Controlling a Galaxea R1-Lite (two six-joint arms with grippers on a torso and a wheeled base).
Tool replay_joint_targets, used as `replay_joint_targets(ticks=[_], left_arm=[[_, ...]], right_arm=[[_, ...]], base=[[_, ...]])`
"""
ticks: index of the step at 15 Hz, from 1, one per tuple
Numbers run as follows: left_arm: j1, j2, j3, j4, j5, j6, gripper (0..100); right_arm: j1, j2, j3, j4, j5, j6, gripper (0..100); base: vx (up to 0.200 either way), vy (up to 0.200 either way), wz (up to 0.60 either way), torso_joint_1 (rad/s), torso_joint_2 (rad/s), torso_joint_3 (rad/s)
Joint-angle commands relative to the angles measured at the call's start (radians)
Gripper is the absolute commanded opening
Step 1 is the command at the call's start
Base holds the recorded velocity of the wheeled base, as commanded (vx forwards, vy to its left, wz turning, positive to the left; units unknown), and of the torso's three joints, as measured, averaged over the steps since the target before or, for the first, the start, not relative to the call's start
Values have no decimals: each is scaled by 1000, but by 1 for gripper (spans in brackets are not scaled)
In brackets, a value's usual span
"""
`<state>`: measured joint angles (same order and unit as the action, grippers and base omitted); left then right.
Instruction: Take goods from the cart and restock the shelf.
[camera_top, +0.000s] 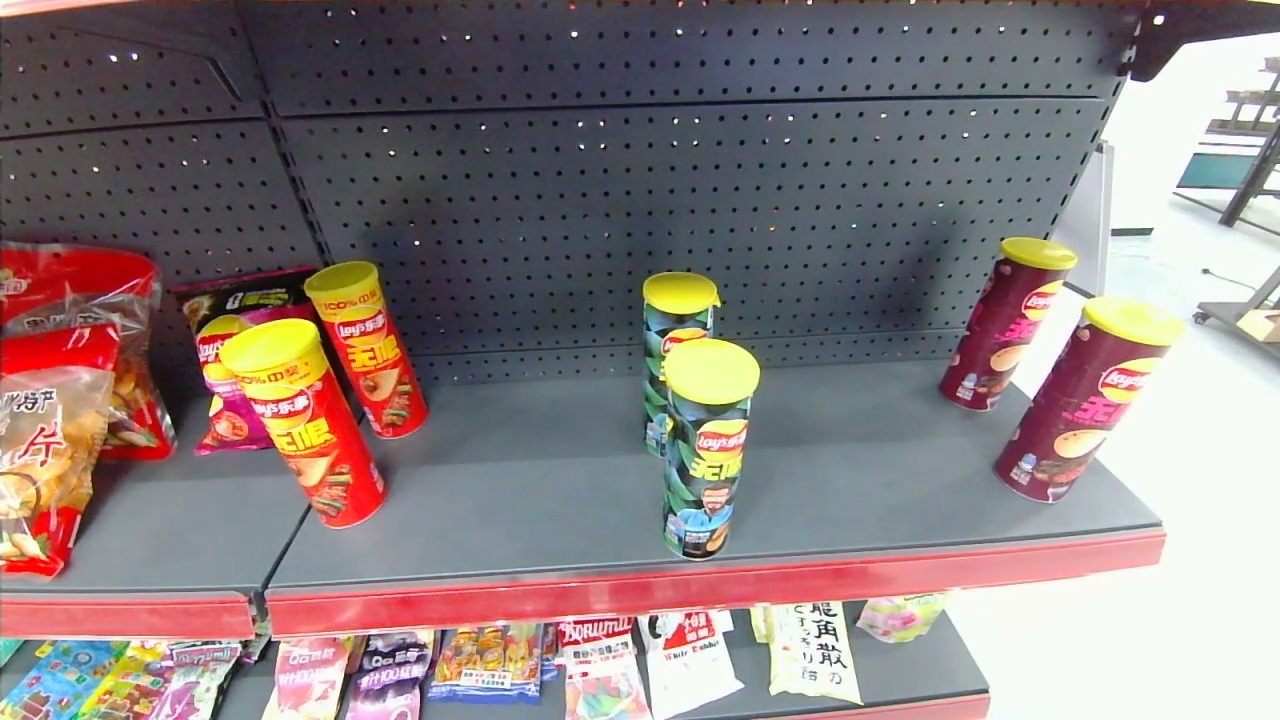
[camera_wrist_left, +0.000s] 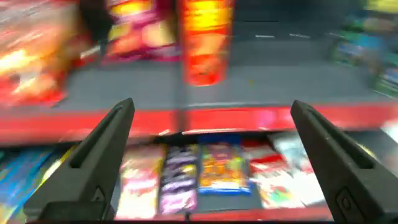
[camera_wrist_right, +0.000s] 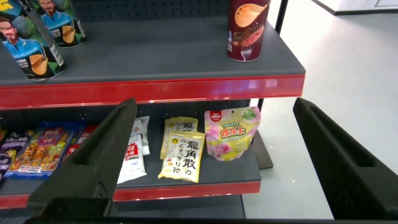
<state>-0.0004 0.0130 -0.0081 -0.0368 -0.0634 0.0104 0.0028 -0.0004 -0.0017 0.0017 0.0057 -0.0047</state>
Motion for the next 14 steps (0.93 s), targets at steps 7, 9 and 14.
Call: replay_joint_targets(ticks=[7, 9, 14], left_arm=[[2, 1, 2, -2, -202, 36, 100], [28, 39, 3, -11, -122, -52, 100], [14, 2, 3, 0, 77, -56, 100]], right_arm=[[0, 0, 0, 0, 2, -6, 100], [0, 0, 0, 0, 2, -6, 100], [0, 0, 0, 0, 2, -3, 100]], base=[[0, 0, 0, 0, 0, 0], [0, 0, 0, 0, 0, 0], [0, 0, 0, 0, 0, 0]])
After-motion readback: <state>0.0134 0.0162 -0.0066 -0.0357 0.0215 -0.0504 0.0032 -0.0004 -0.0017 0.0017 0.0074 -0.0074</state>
